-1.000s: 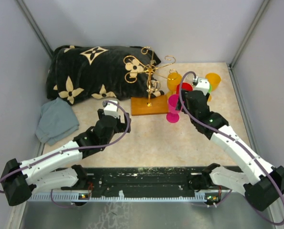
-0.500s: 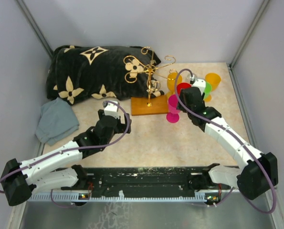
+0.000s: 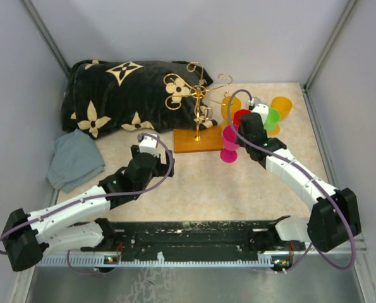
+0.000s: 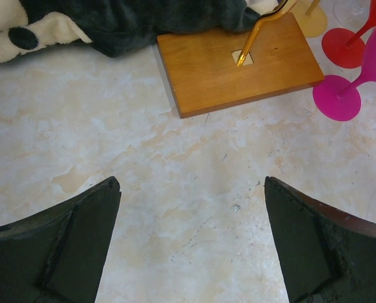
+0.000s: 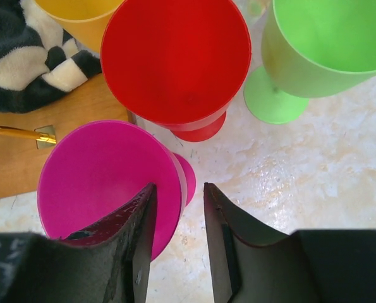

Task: Place the wine glass upside down on the wine glass rack

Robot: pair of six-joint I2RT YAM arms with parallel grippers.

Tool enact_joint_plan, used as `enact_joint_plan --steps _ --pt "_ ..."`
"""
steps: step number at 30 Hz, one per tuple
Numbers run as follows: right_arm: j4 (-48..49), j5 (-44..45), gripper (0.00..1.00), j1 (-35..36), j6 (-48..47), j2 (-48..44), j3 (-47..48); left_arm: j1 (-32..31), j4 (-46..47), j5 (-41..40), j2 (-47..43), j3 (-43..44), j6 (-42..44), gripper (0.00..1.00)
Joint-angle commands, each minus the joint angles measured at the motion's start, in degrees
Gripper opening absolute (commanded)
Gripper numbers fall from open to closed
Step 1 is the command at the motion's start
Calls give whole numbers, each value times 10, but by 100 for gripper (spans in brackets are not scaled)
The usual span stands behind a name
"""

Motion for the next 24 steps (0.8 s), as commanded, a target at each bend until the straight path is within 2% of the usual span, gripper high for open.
enact_joint_plan --steps 1,4,11,16,24 --pt "31 0 35 -1 0 3 9 0 2 4 1 21 -3 100" --pt "32 3 34 -1 0 7 5 0 2 6 3 20 -4 100" --pt "33 7 18 -1 2 6 -8 0 0 8 -1 21 -7 100" --pt "27 7 1 -1 3 1 -13 -1 0 9 -1 21 -9 100" --pt "-12 -13 0 1 13 -56 -27 -1 -19 12 -1 33 -27 100"
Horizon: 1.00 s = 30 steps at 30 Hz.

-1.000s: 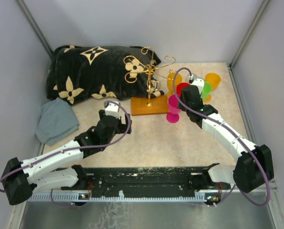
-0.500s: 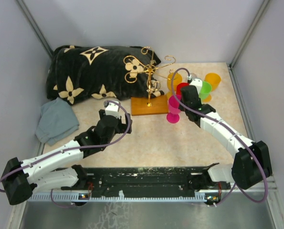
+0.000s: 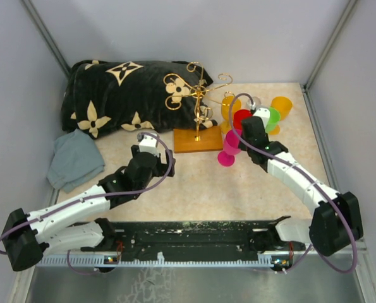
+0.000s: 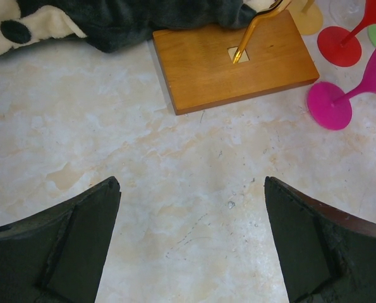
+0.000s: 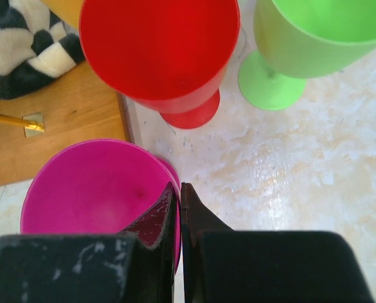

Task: Place the wine glass upside down on the wine glass rack

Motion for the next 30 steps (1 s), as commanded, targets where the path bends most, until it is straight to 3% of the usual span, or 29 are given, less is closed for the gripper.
enact_joint_plan --steps 1,12,20,30 --pt "-23 -21 0 3 14 -65 -11 0 -16 2 -4 31 -17 100" --pt "-76 -98 0 122 38 -203 -38 0 -99 -15 -81 48 -52 100" --pt "2 -242 0 133 33 -294 -65 -1 -155 -26 -173 60 -69 99" --pt "106 -336 0 133 20 -344 14 0 -151 -12 -243 56 -82 99"
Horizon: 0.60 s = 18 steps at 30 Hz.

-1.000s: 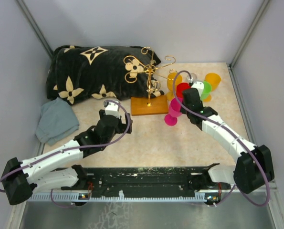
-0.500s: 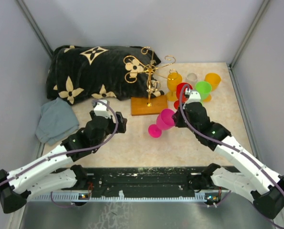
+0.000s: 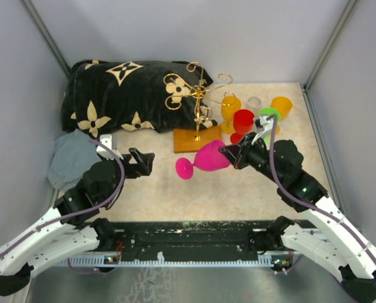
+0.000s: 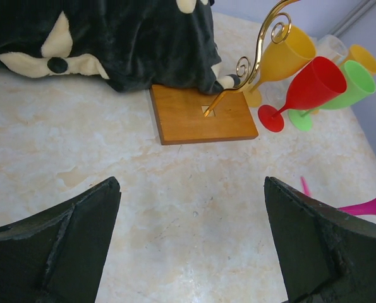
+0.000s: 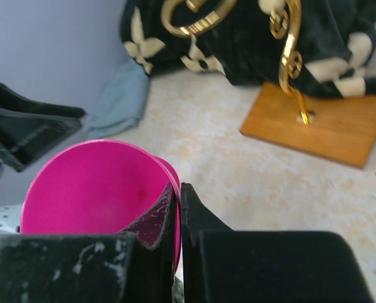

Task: Place the wine glass upside down on the wine glass rack

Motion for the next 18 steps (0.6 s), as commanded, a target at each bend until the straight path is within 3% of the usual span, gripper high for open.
enact_joint_plan --steps 1,9,18 --pt "124 -59 0 5 -9 -30 63 -1 6 20 -19 13 -12 99" --pt "301 -108 0 5 31 -44 77 0 98 114 -38 11 0 100" --pt "475 -142 0 5 111 33 106 -1 175 170 -52 11 0 100"
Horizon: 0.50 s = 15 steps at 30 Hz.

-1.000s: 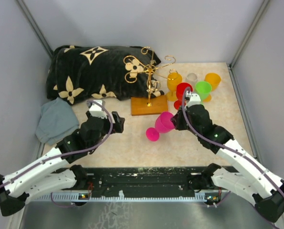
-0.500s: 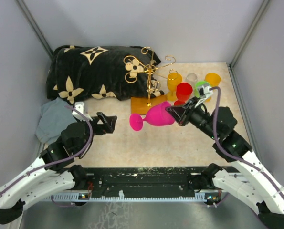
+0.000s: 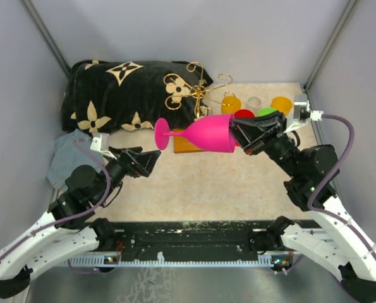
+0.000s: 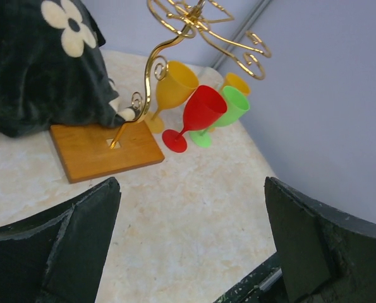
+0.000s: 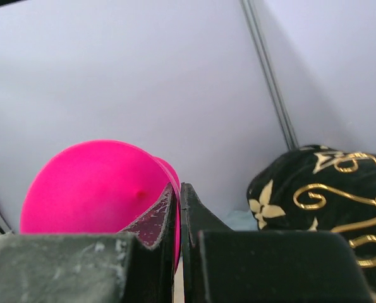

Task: Place the wine glass upside down on the wine glass rack

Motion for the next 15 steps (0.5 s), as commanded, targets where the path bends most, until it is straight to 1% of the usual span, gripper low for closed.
enact_joint_plan --steps 1,6,9,11,15 --pt "155 -38 0 4 63 52 41 -1 63 42 -16 10 1 100" --pt "237 -91 0 -2 121 143 96 0 87 72 -25 22 -15 100" --pt "284 -129 0 -17 160 191 126 -1 97 90 -24 32 -17 100" --pt "333 -154 0 -44 214 219 139 0 111 96 -26 32 -15 100" --pt "467 -181 0 -134 344 269 136 -1 147 101 -30 28 2 100"
